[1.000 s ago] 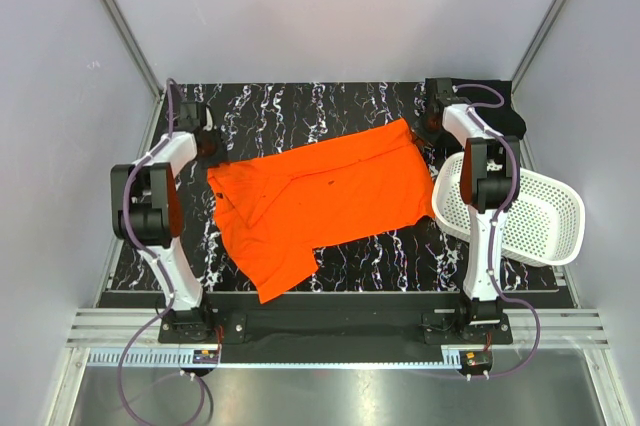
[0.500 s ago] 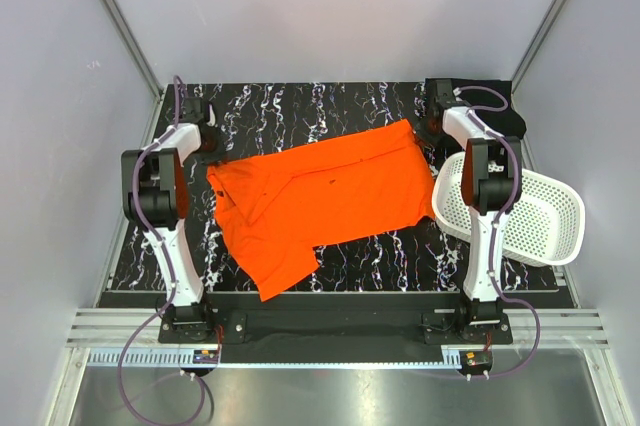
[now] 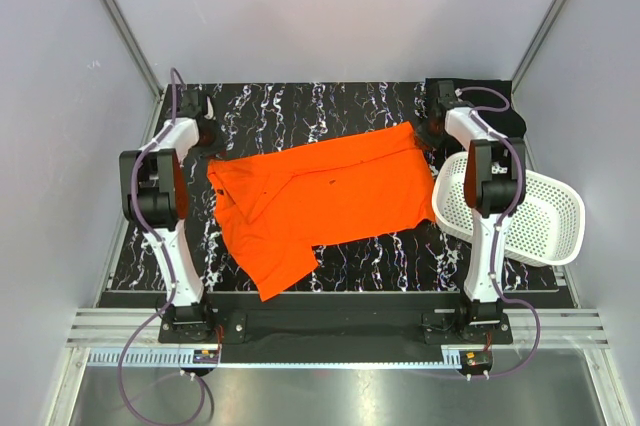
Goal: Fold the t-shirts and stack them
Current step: Fold the tshirt
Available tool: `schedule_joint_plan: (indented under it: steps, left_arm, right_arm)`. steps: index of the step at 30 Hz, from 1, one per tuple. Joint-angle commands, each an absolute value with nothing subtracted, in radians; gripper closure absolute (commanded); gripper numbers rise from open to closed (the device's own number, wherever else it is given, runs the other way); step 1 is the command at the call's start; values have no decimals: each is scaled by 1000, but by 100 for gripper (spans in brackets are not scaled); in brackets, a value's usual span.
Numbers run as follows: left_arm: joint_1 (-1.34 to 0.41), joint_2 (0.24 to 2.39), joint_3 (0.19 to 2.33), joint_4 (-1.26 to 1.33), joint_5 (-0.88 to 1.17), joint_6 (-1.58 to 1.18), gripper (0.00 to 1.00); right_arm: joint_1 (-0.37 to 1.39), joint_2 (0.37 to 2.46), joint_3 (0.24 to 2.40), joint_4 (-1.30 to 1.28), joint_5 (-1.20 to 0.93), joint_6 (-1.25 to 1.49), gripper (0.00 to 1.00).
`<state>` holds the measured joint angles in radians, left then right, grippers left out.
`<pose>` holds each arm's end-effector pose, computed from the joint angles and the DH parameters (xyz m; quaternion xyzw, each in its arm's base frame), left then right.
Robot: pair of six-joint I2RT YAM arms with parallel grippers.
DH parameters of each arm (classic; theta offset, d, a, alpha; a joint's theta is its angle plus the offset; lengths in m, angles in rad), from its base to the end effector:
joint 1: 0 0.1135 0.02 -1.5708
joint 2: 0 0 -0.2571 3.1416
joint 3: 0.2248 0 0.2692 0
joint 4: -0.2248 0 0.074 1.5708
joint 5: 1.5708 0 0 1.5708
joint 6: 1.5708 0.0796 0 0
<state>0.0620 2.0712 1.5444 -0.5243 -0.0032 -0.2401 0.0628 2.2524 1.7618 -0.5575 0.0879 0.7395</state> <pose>0.4757 0.0298 0.1257 -0.1458 0.9554 -0.0213 0.2561 0.5177 0.0255 0.1096 0.3311 0.9066 0.0617 0.2542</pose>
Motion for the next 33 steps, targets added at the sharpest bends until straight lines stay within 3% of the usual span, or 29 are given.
schedule_joint_plan:
  steps: [1,9,13,18,33]
  left_arm:
    - [61,1896,1583,-495,51,-233,67]
    - [32,1580,1278,-503,271,-83,59]
    - [-101,1491,1174,-520,235,-8,56]
    - [-176,1489,1111,-538,251,31,55]
    - [-291,1655,1065,-627,94,-41,57]
  right_arm:
    - [60,2135,1804,-575,72,648,72]
    - [100,1919,1692,-578,3,589,55]
    - [182,1809,1602,-572,-41,565,48]
    - [218,1700,1447,-514,-149,560,41]
    - [235,1540,1264,-410,-255,546,40]
